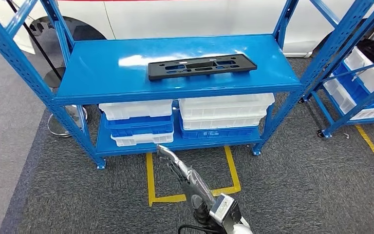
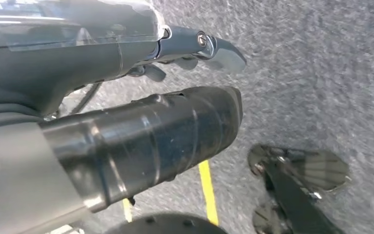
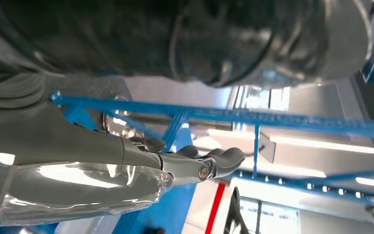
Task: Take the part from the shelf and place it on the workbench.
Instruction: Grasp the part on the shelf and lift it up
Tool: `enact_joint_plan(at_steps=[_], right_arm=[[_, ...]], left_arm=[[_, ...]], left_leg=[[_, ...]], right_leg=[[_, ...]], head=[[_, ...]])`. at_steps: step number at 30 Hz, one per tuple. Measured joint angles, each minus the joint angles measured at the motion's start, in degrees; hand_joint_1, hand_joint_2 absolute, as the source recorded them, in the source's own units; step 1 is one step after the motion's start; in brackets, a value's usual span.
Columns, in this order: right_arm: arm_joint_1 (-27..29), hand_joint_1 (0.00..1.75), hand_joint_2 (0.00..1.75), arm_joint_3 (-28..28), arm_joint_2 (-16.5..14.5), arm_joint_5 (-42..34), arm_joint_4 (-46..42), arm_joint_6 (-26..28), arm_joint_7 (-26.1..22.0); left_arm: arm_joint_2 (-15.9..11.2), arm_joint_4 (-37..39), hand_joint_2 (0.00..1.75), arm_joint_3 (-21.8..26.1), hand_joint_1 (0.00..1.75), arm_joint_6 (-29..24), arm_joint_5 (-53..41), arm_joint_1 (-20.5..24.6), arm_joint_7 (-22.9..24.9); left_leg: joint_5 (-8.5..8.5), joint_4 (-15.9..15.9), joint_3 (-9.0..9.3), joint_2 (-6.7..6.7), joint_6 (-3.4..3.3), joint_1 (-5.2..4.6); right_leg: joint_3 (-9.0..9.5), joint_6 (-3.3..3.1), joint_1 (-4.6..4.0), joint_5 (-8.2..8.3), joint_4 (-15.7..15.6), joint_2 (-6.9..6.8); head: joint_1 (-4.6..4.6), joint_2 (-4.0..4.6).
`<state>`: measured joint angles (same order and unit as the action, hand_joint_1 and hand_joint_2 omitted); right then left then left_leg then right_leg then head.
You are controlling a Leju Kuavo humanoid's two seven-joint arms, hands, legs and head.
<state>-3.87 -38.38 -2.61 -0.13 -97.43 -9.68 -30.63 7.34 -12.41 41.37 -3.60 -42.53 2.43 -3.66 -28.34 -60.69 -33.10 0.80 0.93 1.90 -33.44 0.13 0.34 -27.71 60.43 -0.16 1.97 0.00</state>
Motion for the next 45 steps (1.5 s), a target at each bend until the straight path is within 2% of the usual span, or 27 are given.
enact_joint_plan(at_steps=[2,3,4,6,7,8,9,11,13,15,17,19,21,23,27,30,31,32,34,35,36,39,40,41,42,43,45], right_arm=[[0.00,0.00,0.00,0.00,0.01,-0.46,-0.05,-0.36,-0.39],[-0.03,0.00,0.00,0.00,0.02,-0.56,-0.14,-0.46,-0.54],[-0.06,0.00,0.00,0.00,0.02,-0.63,-0.24,-0.53,-0.64],[-0.06,0.00,0.00,0.00,0.05,-0.77,-0.41,-0.63,-0.78],[-0.05,0.00,0.00,0.00,0.08,-0.83,-0.44,-0.68,-0.81],[-0.04,0.00,0.00,0.00,0.10,-0.87,-0.46,-0.74,-0.83],[-0.04,0.00,0.00,0.00,0.13,-0.90,-0.52,-0.81,-0.84],[-0.12,0.00,0.00,0.00,0.14,-0.90,-0.87,-1.02,-0.91],[-0.35,0.00,0.00,-0.03,0.14,-0.83,-1.34,-1.17,-1.04],[-0.51,0.00,0.00,-0.08,0.14,-0.74,-1.61,-1.27,-1.19],[-0.51,0.00,0.00,-0.10,0.14,-0.67,-1.88,-1.33,-1.31],[-0.58,0.00,0.00,-0.16,0.13,-0.57,-2.10,-1.36,-1.40],[-0.63,0.00,0.00,-0.22,0.13,-0.46,-2.15,-1.36,-1.43],[-0.59,0.00,0.00,-0.24,0.14,-0.40,-2.17,-1.36,-1.42],[-0.58,0.00,0.00,-0.24,0.14,-0.38,-2.17,-1.36,-1.42],[-0.50,0.00,0.00,-0.26,0.14,-0.30,-2.17,-1.34,-1.44],[-0.48,0.00,0.00,-0.27,0.14,-0.26,-2.19,-1.33,-1.44],[-0.44,0.00,0.00,-0.29,0.14,-0.20,-2.25,-1.13,-1.48],[-0.33,0.00,0.00,-0.30,0.14,-0.14,-2.51,-0.69,-1.57],[-0.28,0.00,0.00,-0.30,0.15,-0.11,-2.68,-0.47,-1.61],[-0.27,0.00,0.00,-0.30,0.16,-0.11,-2.81,-0.45,-1.61],[-0.17,0.00,0.00,-0.30,0.25,-0.11,-2.98,-0.43,-1.61],[-0.11,0.00,0.00,-0.30,0.29,-0.10,-2.98,-0.43,-1.61],[-0.07,0.00,0.00,-0.30,0.34,-0.09,-2.98,-0.42,-1.61],[-0.06,0.00,0.00,-0.29,0.37,-0.07,-2.99,-0.42,-1.61],[-0.07,0.00,0.00,-0.30,0.38,-0.04,-3.02,-0.42,-1.61],[-0.13,0.00,0.00,-0.29,0.38,0.02,-3.15,-0.42,-1.62]], left_arm=[[-0.03,0.00,0.00,0.04,0.00,0.01,-0.33,-0.01,-0.09],[-0.05,0.00,0.00,0.04,0.00,0.01,-0.45,0.01,-0.13],[-0.07,0.00,0.00,0.04,0.00,0.02,-0.57,0.03,-0.17],[-0.09,0.00,0.00,0.04,0.00,0.03,-0.82,0.05,-0.25],[-0.09,0.00,0.00,0.04,0.00,0.03,-0.93,0.03,-0.27],[-0.09,0.00,0.00,0.04,0.00,0.02,-1.03,0.03,-0.28],[-0.09,0.00,0.00,0.04,0.00,0.02,-1.14,0.04,-0.28],[-0.08,0.00,0.00,0.04,0.00,0.01,-1.37,0.06,-0.32],[-0.03,0.00,0.00,0.04,0.00,0.01,-1.49,0.05,-0.39],[0.00,0.00,0.00,0.04,0.00,0.02,-1.51,0.04,-0.43],[-0.02,0.00,0.00,0.04,0.00,0.02,-1.54,0.09,-0.44],[-0.09,0.00,0.00,0.04,0.00,0.03,-1.56,0.11,-0.46],[-0.13,0.00,0.00,0.04,0.00,0.06,-1.60,0.13,-0.47],[-0.13,0.00,0.00,0.04,0.00,0.08,-1.62,0.14,-0.48],[-0.13,0.00,0.00,0.04,0.00,0.08,-1.63,0.13,-0.48],[-0.18,0.00,0.00,0.04,0.00,0.10,-1.64,0.08,-0.48],[-0.27,0.00,0.00,0.04,0.00,0.11,-1.65,0.06,-0.48],[-0.36,0.01,0.00,0.05,0.00,0.20,-1.65,0.14,-0.52],[-0.47,0.02,0.00,0.07,0.00,0.38,-1.65,0.32,-0.63],[-0.48,0.02,0.00,0.08,0.00,0.48,-1.65,0.40,-0.70],[-0.49,0.02,0.00,0.08,0.00,0.49,-1.65,0.38,-0.72],[-0.53,0.02,0.00,0.09,0.00,0.49,-1.66,0.30,-0.74],[-0.53,0.02,0.00,0.09,0.00,0.48,-1.68,0.25,-0.74],[-0.53,0.02,0.00,0.09,0.00,0.47,-1.70,0.22,-0.74],[-0.53,0.02,0.00,0.10,0.00,0.45,-1.72,0.21,-0.74],[-0.52,0.02,0.00,0.10,0.00,0.44,-1.73,0.22,-0.74],[-0.40,0.03,0.00,0.10,0.00,0.42,-1.74,0.24,-0.74]], left_leg=[[0.20,0.03,-0.06,-0.13,-0.87,-0.05],[0.31,0.10,-0.07,-0.19,-1.23,-0.03],[0.39,0.17,-0.10,-0.24,-1.53,-0.03],[0.44,0.17,-0.24,-0.31,-1.84,-0.23],[0.44,0.16,-0.28,-0.36,-1.90,-0.36],[0.43,0.16,-0.29,-0.41,-1.93,-0.50],[0.43,0.16,-0.25,-0.48,-1.95,-0.63],[0.40,0.20,-0.07,-0.62,-1.98,-0.81],[0.37,0.32,0.02,-0.91,-1.83,-0.98],[0.46,0.66,0.11,-1.46,-1.44,-1.01],[0.25,0.48,0.29,-1.97,-0.83,-1.20],[-1.95,-2.81,-0.95,-1.75,-0.44,-1.35],[-5.07,-7.94,-3.32,-1.32,-0.41,-1.22],[-6.27,-10.21,-4.38,-1.27,-0.37,-1.19],[-6.46,-10.61,-4.58,-1.27,-0.36,-1.18],[-6.56,-12.99,-5.80,-1.26,-0.12,-1.12],[-4.89,-11.03,-4.86,-1.18,0.03,-1.04],[-3.06,-7.71,-3.37,-0.88,-0.19,-1.00],[0.13,-0.52,-0.09,-0.43,-1.14,-0.77],[0.29,0.54,0.28,-0.32,-1.81,-0.69],[0.44,0.66,0.27,-0.44,-2.15,-0.60],[0.51,0.68,0.09,-0.66,-2.46,-0.65],[0.50,0.67,0.07,-0.75,-2.45,-0.67],[0.48,0.66,0.10,-0.81,-2.45,-0.68],[0.46,0.67,0.18,-0.83,-2.43,-0.70],[0.42,0.69,0.29,-0.83,-2.39,-0.72],[0.40,0.85,0.43,-0.82,-2.18,-0.77]], right_leg=[[-0.22,0.47,0.21,-0.40,0.48,0.12],[-0.78,0.68,0.32,-1.34,1.78,0.13],[-1.85,0.88,0.39,-2.83,4.18,0.13],[-5.34,1.13,0.42,-6.34,11.53,0.13],[-6.86,1.12,0.41,-7.28,14.58,0.12],[-7.60,0.99,0.38,-7.20,15.93,0.13],[-7.21,0.69,0.30,-6.01,14.98,0.12],[-3.78,-0.43,-0.24,-2.19,7.74,-0.35],[-0.84,-1.57,-1.02,-0.10,1.36,-1.27],[-0.36,-2.01,-1.42,0.07,-0.17,-1.33],[0.03,-2.10,-1.18,0.63,-1.18,-0.72],[0.70,-2.29,-0.69,1.31,-2.43,-0.35],[0.86,-2.46,-0.51,1.52,-2.75,-0.07],[0.81,-2.47,-0.51,1.51,-2.72,0.06],[0.80,-2.47,-0.52,1.51,-2.71,0.08],[0.62,-2.44,-0.54,1.48,-2.46,0.65],[0.51,-2.29,-0.46,1.35,-2.10,1.15],[0.16,-1.85,-0.50,1.10,-1.44,1.76],[-0.51,-0.77,-0.57,0.42,-0.04,2.42],[-1.11,-0.21,-0.65,-0.38,1.13,2.20],[-1.91,0.14,-0.55,-1.60,2.99,1.75],[-6.72,0.92,-0.15,-6.60,13.28,0.72],[-7.84,0.97,-0.07,-7.09,15.55,0.64],[-7.98,0.90,-0.05,-6.45,15.74,0.60],[-6.89,0.68,-0.08,-4.77,13.49,0.56],[-4.96,0.32,-0.18,-2.59,9.59,0.53],[-1.28,-0.52,-0.65,0.03,2.08,0.35]], head=[[0.01,0.00],[0.02,0.00],[0.03,0.00],[0.02,0.00],[0.02,0.00],[0.02,0.00],[0.02,0.00],[0.02,0.00],[0.01,0.00],[0.00,0.00],[-0.01,0.00],[-0.05,0.00],[-0.08,0.00],[-0.09,0.00],[-0.09,0.00],[-0.08,0.00],[-0.09,0.00],[-0.08,0.00],[-0.04,0.00],[0.01,0.00],[0.03,0.00],[0.06,0.00],[0.06,0.00],[0.06,0.00],[0.06,0.00],[0.07,0.00],[0.06,0.00]])
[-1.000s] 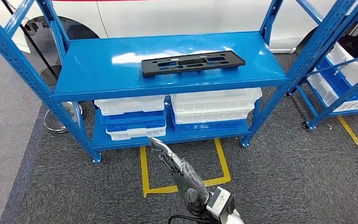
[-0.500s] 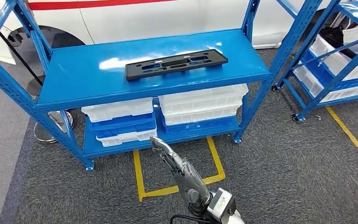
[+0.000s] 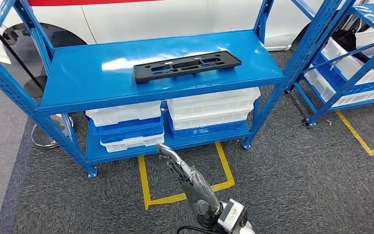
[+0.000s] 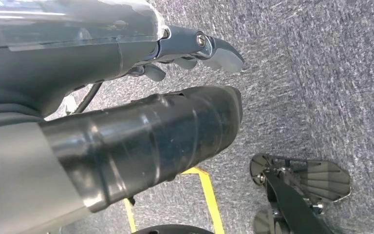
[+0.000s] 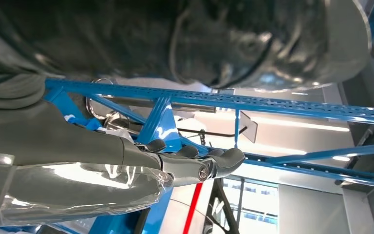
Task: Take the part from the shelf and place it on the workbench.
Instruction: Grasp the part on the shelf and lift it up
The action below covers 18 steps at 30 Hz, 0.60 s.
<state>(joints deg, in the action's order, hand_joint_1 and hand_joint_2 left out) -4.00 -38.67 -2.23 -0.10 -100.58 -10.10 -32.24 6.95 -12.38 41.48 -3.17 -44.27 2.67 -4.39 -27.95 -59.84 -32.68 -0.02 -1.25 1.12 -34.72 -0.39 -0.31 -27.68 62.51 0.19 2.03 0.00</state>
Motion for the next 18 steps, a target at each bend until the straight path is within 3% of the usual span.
enact_joint_plan(at_steps=[1,3,6,9,10,11,12,15,16,18], right_arm=[[-0.02,0.00,0.00,-0.01,0.00,0.01,-0.07,0.00,-0.01],[-0.01,0.00,0.00,0.00,0.00,0.02,-0.13,0.00,-0.02],[-0.05,0.00,0.00,-0.01,-0.03,0.02,-0.31,0.02,-0.03],[-0.05,0.00,0.00,-0.02,-0.05,0.03,-0.32,0.01,-0.02],[0.00,0.00,0.00,-0.02,-0.05,0.03,-0.31,0.01,0.00],[0.03,0.00,0.00,-0.02,-0.04,0.04,-0.30,-0.01,0.01],[0.03,0.00,0.00,-0.02,-0.04,0.04,-0.29,-0.02,0.01],[0.00,0.00,0.00,-0.03,-0.05,0.08,-0.29,-0.06,0.01],[-0.02,0.00,0.00,-0.04,-0.05,0.12,-0.30,-0.06,0.01],[-0.05,0.00,0.00,-0.04,-0.04,0.20,-0.31,-0.06,0.01]], left_arm=[[0.05,0.01,0.00,0.00,0.00,-0.02,0.00,0.00,0.00],[0.10,0.01,0.00,0.01,0.00,-0.04,0.01,0.00,0.00],[0.04,0.01,0.00,0.01,0.00,-0.07,-0.01,0.04,0.01],[-0.04,0.01,0.00,0.03,0.00,-0.08,-0.02,0.01,0.05],[-0.04,0.01,0.00,0.04,0.00,-0.08,-0.05,-0.04,0.08],[-0.05,0.01,0.00,0.06,0.00,-0.08,-0.10,-0.11,0.11],[-0.09,0.01,0.00,0.09,0.00,-0.09,-0.19,-0.16,0.14],[-0.19,0.01,0.00,0.19,0.00,-0.17,-0.43,-0.14,0.15],[-0.20,0.01,0.00,0.21,0.00,-0.20,-0.49,-0.09,0.13],[-0.19,0.01,0.00,0.26,0.00,-0.21,-0.57,-0.03,0.10]], left_leg=[[0.04,0.12,0.01,-0.01,0.22,0.01],[0.21,0.52,0.08,-0.08,0.83,0.04],[-1.06,-0.55,-0.13,-0.13,1.66,-0.09],[-6.10,-10.29,-4.45,-0.03,1.93,-0.07],[-7.02,-13.27,-5.93,-0.03,2.04,-0.05],[-6.83,-14.42,-6.59,-0.04,2.13,-0.03],[-5.54,-13.38,-6.18,-0.05,2.18,-0.03],[-0.34,-2.77,-1.25,0.02,1.91,-0.10],[0.26,-0.56,-0.27,0.08,1.64,-0.17],[0.19,0.16,-0.09,0.20,1.05,-0.39]], right_leg=[[0.87,-0.31,-0.26,0.38,-1.96,-0.07],[1.07,-0.61,-0.57,0.46,-2.93,-0.03],[1.98,-1.35,0.00,1.24,-4.61,-0.02],[2.40,-1.88,0.05,1.54,-5.26,-0.19],[2.38,-1.95,-0.03,1.49,-5.18,-0.18],[2.38,-1.98,-0.09,1.40,-5.06,-0.13],[2.40,-1.96,-0.09,1.27,-4.88,-0.06],[2.23,-1.37,-0.07,0.48,-3.66,0.16],[2.04,-1.07,-0.13,0.25,-3.22,0.19],[1.74,-0.59,-0.30,0.14,-2.84,0.24]], head=[[-0.01,0.00],[-0.01,0.00],[-0.04,0.00],[-0.11,0.00],[-0.10,0.00],[-0.10,0.00],[-0.10,0.00],[-0.08,0.00],[-0.07,0.00],[-0.03,0.00]])
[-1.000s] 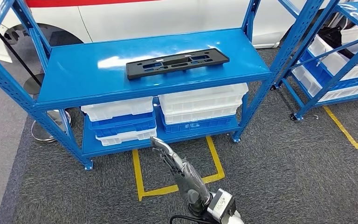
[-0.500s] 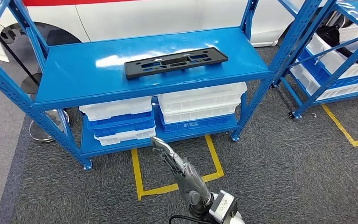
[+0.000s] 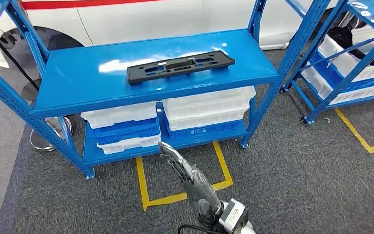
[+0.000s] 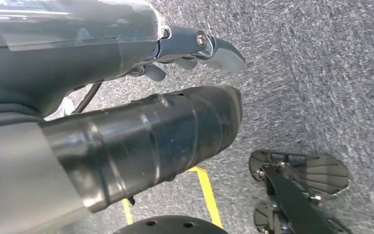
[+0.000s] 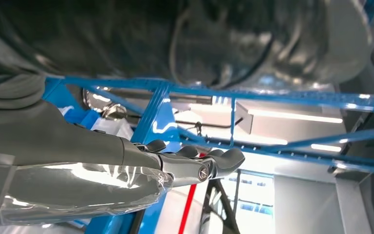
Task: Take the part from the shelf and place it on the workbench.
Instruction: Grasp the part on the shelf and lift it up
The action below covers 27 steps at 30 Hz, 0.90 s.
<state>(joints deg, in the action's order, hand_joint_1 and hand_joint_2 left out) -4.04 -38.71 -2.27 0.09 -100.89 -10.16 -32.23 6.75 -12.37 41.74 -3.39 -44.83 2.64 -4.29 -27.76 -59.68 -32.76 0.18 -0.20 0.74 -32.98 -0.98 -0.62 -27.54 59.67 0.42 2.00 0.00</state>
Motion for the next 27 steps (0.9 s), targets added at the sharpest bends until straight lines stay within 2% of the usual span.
enact_joint_plan(at_steps=[2,3,4,6,7,8,9,10,11,12,13,14,16,18,19,20,22,23,24,25,26,27], right_arm=[[0.00,0.00,0.00,0.00,0.00,0.03,-0.02,0.02,0.00],[-0.04,0.00,0.00,0.00,0.01,0.03,-0.02,0.03,0.00],[-0.06,0.00,0.00,0.00,0.01,0.03,-0.03,0.05,0.00],[-0.04,0.00,0.00,0.00,0.04,0.04,-0.03,0.06,0.00],[0.01,0.00,0.00,0.00,0.07,0.04,-0.02,0.06,0.00],[0.06,0.00,0.00,0.00,0.11,0.04,-0.02,0.07,0.00],[0.07,0.00,0.00,0.00,0.16,0.04,-0.02,0.07,0.00],[0.06,0.00,0.00,0.00,0.19,0.04,-0.02,0.07,0.00],[0.03,0.00,0.00,0.00,0.21,0.04,-0.02,0.07,0.00],[-0.02,0.00,0.00,0.00,0.22,0.04,-0.03,0.07,0.00],[-0.07,0.00,0.00,0.00,0.22,0.04,-0.04,0.06,-0.01],[-0.11,0.00,0.00,0.00,0.23,0.04,-0.04,0.06,-0.01],[-0.12,0.00,0.00,0.00,0.24,0.07,-0.05,0.06,-0.01],[-0.12,0.00,0.00,-0.02,0.23,0.09,-0.13,0.06,-0.02],[-0.17,0.00,0.00,-0.05,0.22,0.10,-0.16,0.05,-0.02],[-0.18,0.00,0.00,-0.11,0.22,0.10,-0.20,0.04,-0.02],[-0.19,0.00,0.00,-0.26,0.24,0.14,-0.19,0.01,0.00],[-0.15,0.00,0.00,-0.31,0.25,0.15,-0.19,0.00,0.00],[-0.12,0.00,0.00,-0.35,0.26,0.17,-0.18,0.00,0.00],[-0.11,0.00,0.00,-0.38,0.26,0.17,-0.18,-0.01,0.00],[-0.10,0.00,0.00,-0.40,0.26,0.17,-0.18,-0.01,0.00],[-0.10,0.00,0.00,-0.42,0.26,0.17,-0.18,-0.01,0.00]], left_arm=[[0.09,0.00,0.00,0.04,0.00,0.00,-0.02,-0.01,-0.01],[0.11,0.00,0.00,0.06,0.00,-0.01,-0.03,-0.01,-0.03],[0.14,0.00,0.00,0.07,0.00,-0.01,-0.03,0.01,-0.05],[0.10,0.00,0.00,0.08,0.00,-0.03,-0.04,0.04,-0.09],[0.09,0.00,0.00,0.09,0.00,-0.04,-0.04,0.04,-0.10],[0.08,0.00,0.00,0.10,0.00,-0.04,-0.04,0.03,-0.10],[0.07,0.00,0.00,0.11,0.00,-0.04,-0.04,0.03,-0.10],[0.07,0.00,0.00,0.13,0.00,-0.03,-0.04,0.03,-0.11],[0.07,0.00,0.00,0.14,0.00,-0.02,-0.04,0.02,-0.13],[0.09,0.00,0.00,0.16,0.00,-0.01,-0.05,0.03,-0.15],[0.12,0.00,0.00,0.17,0.00,0.02,-0.08,0.03,-0.18],[0.15,0.00,0.00,0.19,0.00,0.05,-0.12,0.03,-0.20],[0.17,0.00,0.00,0.25,0.00,0.14,-0.20,0.07,-0.23],[0.13,0.00,0.00,0.41,0.00,0.22,-0.21,0.15,-0.25],[0.10,0.00,0.00,0.51,0.00,0.24,-0.21,0.20,-0.27],[0.07,0.00,0.00,0.62,0.00,0.26,-0.21,0.19,-0.29],[0.07,0.00,0.00,0.77,0.00,0.29,-0.20,0.09,-0.32],[0.07,0.00,0.00,0.81,0.00,0.30,-0.20,0.00,-0.32],[0.06,0.00,0.00,0.86,0.00,0.31,-0.19,-0.09,-0.32],[0.03,0.00,0.00,0.90,0.00,0.31,-0.19,-0.15,-0.32],[-0.01,0.00,0.00,0.93,0.00,0.31,-0.19,-0.16,-0.33],[-0.04,0.00,0.00,0.97,0.00,0.31,-0.19,-0.16,-0.36]], left_leg=[[0.25,0.21,0.02,-0.06,-0.59,0.15],[0.38,0.37,0.06,-0.10,-0.92,0.27],[0.50,0.52,0.09,-0.14,-1.20,0.39],[0.54,0.54,0.01,-0.18,-1.45,0.38],[0.53,0.54,-0.02,-0.20,-1.44,0.36],[0.50,0.53,-0.01,-0.22,-1.44,0.35],[0.46,0.53,0.06,-0.22,-1.42,0.35],[0.39,0.53,0.19,-0.20,-1.39,0.34],[0.31,0.55,0.33,-0.18,-1.33,0.35],[0.22,0.57,0.44,-0.16,-1.20,0.29],[0.17,0.61,0.48,-0.15,-1.01,0.27],[0.13,0.68,0.49,-0.15,-0.73,0.29],[0.15,1.06,0.68,-0.21,0.00,0.34],[-0.54,0.29,0.63,-0.23,0.53,0.33],[-1.60,-1.45,-0.09,-0.21,0.69,0.29],[-3.20,-4.53,-1.56,-0.18,0.75,0.31],[-6.18,-11.77,-5.44,-0.15,0.94,0.34],[-6.53,-14.05,-6.83,-0.17,1.06,0.36],[-5.65,-14.18,-7.19,-0.18,1.14,0.38],[-3.79,-12.22,-6.51,-0.18,1.20,0.39],[-1.42,-8.55,-4.96,-0.19,1.19,0.41],[0.16,-5.03,-3.34,-0.17,1.14,0.38]], right_leg=[[-0.12,0.44,0.05,-0.27,0.26,0.05],[-0.55,0.78,0.13,-1.06,1.30,0.03],[-1.53,1.16,0.28,-2.43,3.49,-0.01],[-4.95,1.84,0.68,-5.92,10.57,-0.11],[-6.67,2.04,0.84,-7.02,13.91,-0.12],[-7.65,2.12,0.94,-7.10,15.64,-0.12],[-7.53,2.07,0.98,-6.00,15.13,-0.12],[-6.33,1.86,0.96,-4.02,12.42,-0.12],[-4.40,1.52,0.86,-1.83,8.27,-0.14],[-2.50,1.12,0.65,-0.35,4.31,-0.19],[-1.16,0.74,0.39,0.47,1.44,-0.25],[-0.49,0.44,0.15,0.61,-0.09,-0.29],[-0.29,-0.02,-0.11,0.50,-0.75,-0.21],[0.48,-0.56,0.17,0.86,-1.83,-0.23],[0.93,-0.89,0.36,1.02,-2.43,-0.29],[1.29,-1.15,0.48,1.07,-2.74,-0.38],[1.49,-1.55,0.37,0.75,-2.75,-0.41],[1.61,-1.60,0.31,0.51,-2.63,-0.37],[1.80,-1.56,0.30,0.23,-2.49,-0.29],[2.08,-1.45,0.32,-0.13,-2.29,-0.18],[2.40,-1.24,0.36,-0.60,-2.01,-0.10],[2.58,-0.94,0.31,-1.13,-1.65,-0.05]], head=[[0.02,0.00],[0.03,0.00],[0.04,0.00],[0.07,0.00],[0.06,0.00],[0.07,0.00],[0.07,0.00],[0.07,0.00],[0.07,0.00],[0.06,0.00],[0.07,0.00],[0.06,0.00],[0.06,0.00],[0.05,0.00],[0.04,0.00],[0.02,0.00],[-0.01,0.00],[-0.01,0.00],[-0.01,0.00],[-0.02,0.00],[-0.01,0.00],[0.00,0.00]])
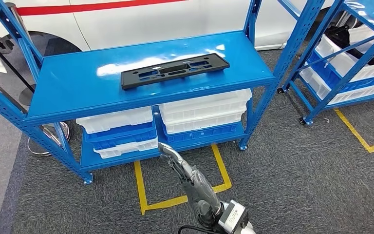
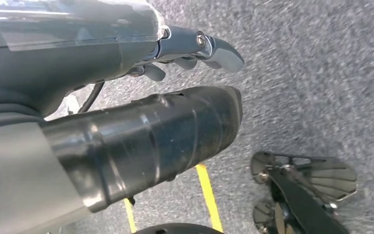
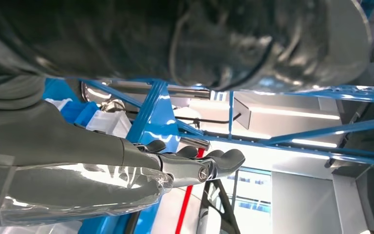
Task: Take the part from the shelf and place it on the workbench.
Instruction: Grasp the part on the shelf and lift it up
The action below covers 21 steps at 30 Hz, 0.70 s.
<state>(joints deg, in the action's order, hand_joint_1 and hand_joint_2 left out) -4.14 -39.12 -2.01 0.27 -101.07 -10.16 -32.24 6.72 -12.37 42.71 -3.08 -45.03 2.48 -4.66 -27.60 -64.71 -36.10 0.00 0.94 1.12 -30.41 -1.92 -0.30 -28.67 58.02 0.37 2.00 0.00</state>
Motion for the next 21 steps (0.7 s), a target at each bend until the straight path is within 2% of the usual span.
enact_joint_plan(at_steps=[1,2,5,7,8,10,11,12,13,15,16,17,19,21], right_arm=[[-0.02,0.00,0.00,-0.02,0.00,0.01,-0.01,0.00,0.01],[-0.05,0.00,0.00,-0.04,0.00,0.03,-0.01,0.00,0.02],[-0.13,0.00,0.00,-0.10,0.00,0.16,-0.02,0.00,0.02],[-0.23,0.00,0.00,-0.14,0.00,0.22,-0.03,0.00,0.01],[-0.29,0.00,0.00,-0.15,0.00,0.24,-0.04,0.00,0.01],[-0.33,0.00,0.00,-0.16,0.02,0.27,-0.03,0.00,0.00],[-0.29,0.00,0.00,-0.17,0.04,0.27,-0.02,0.00,0.00],[-0.25,0.00,0.00,-0.17,0.07,0.28,-0.01,0.00,0.00],[-0.24,0.00,0.00,-0.17,0.08,0.28,-0.01,0.00,0.00],[-0.25,0.00,0.00,-0.17,0.09,0.28,-0.01,0.00,0.00],[-0.27,0.00,0.00,-0.17,0.09,0.28,-0.01,0.01,0.01],[-0.28,0.00,0.00,-0.17,0.10,0.30,-0.02,0.02,0.02],[-0.25,0.00,0.00,-0.18,0.11,0.32,-0.04,0.04,0.03],[-0.22,0.00,0.00,-0.21,0.09,0.33,-0.09,0.04,0.01]], left_arm=[[-0.02,0.00,0.00,0.02,0.00,0.01,0.00,0.06,-0.07],[-0.03,0.00,0.00,0.03,0.00,0.02,0.00,0.10,-0.16],[0.01,0.00,0.00,0.05,0.00,0.08,-0.01,0.08,-0.35],[0.03,0.00,0.00,0.06,0.00,0.11,-0.01,-0.01,-0.37],[0.04,0.00,0.00,0.07,0.00,0.14,-0.01,0.03,-0.38],[0.02,0.00,0.00,0.07,0.00,0.16,0.00,0.16,-0.39],[0.02,0.00,0.00,0.07,0.00,0.17,-0.01,0.18,-0.39],[0.02,0.00,0.00,0.07,0.00,0.17,-0.01,0.14,-0.39],[0.02,0.00,0.00,0.08,0.00,0.17,-0.01,0.09,-0.39],[0.09,0.01,0.00,0.09,0.00,0.17,0.00,0.00,-0.39],[0.16,0.02,0.00,0.09,0.00,0.18,-0.01,0.01,-0.39],[0.23,0.03,0.00,0.09,0.00,0.19,-0.01,0.04,-0.39],[0.32,0.05,0.00,0.09,0.00,0.19,-0.01,0.07,-0.40],[0.31,0.06,0.00,0.09,0.00,0.20,0.00,0.07,-0.41]], left_leg=[[0.83,2.72,1.29,0.05,-0.24,-0.04],[0.94,4.32,2.04,0.10,-0.53,-0.10],[0.17,5.10,2.54,0.20,-1.57,-0.13],[-0.04,5.40,3.30,0.18,-2.17,0.09],[-0.19,5.54,3.70,0.16,-2.38,0.18],[-0.77,5.60,4.37,0.18,-2.56,0.16],[-1.15,5.60,4.76,0.19,-2.53,0.14],[-1.61,5.60,5.33,0.20,-2.49,0.13],[-2.08,5.62,5.99,0.21,-2.44,0.13],[-3.09,5.74,7.43,0.22,-2.29,0.15],[-3.48,5.90,7.99,0.28,-2.13,0.17],[-3.81,6.14,8.35,0.32,-1.87,0.19],[-3.83,6.48,9.19,0.32,-1.19,0.07],[-3.98,6.07,9.86,0.22,-0.65,-0.05]], right_leg=[[0.02,0.33,-0.07,-0.52,0.42,0.03],[-0.01,0.66,-0.15,-0.94,0.74,0.03],[0.23,1.42,-0.29,-1.38,1.19,0.04],[-0.67,2.02,-0.13,-2.24,3.44,-0.04],[-2.17,2.38,0.06,-3.18,6.17,-0.10],[-6.86,2.89,0.39,-5.27,13.28,-0.15],[-9.04,2.99,0.48,-5.66,15.90,-0.15],[-10.43,2.94,0.51,-4.95,16.65,-0.15],[-10.83,2.74,0.48,-3.28,15.53,-0.15],[-9.21,2.00,0.15,1.99,8.80,-0.18],[-8.37,1.58,-0.17,3.29,5.94,-0.22],[-7.64,1.09,-0.51,3.98,3.64,-0.24],[-7.01,0.23,-0.92,3.59,2.17,-0.23],[-5.44,-0.31,-0.58,3.93,0.88,-0.11]], head=[[0.02,0.00],[0.05,0.00],[0.04,0.00],[0.04,0.00],[0.04,0.00],[0.04,0.00],[0.04,0.00],[0.04,0.00],[0.04,0.00],[0.06,0.00],[0.07,0.00],[0.12,0.00],[0.20,0.00],[0.22,0.00]])
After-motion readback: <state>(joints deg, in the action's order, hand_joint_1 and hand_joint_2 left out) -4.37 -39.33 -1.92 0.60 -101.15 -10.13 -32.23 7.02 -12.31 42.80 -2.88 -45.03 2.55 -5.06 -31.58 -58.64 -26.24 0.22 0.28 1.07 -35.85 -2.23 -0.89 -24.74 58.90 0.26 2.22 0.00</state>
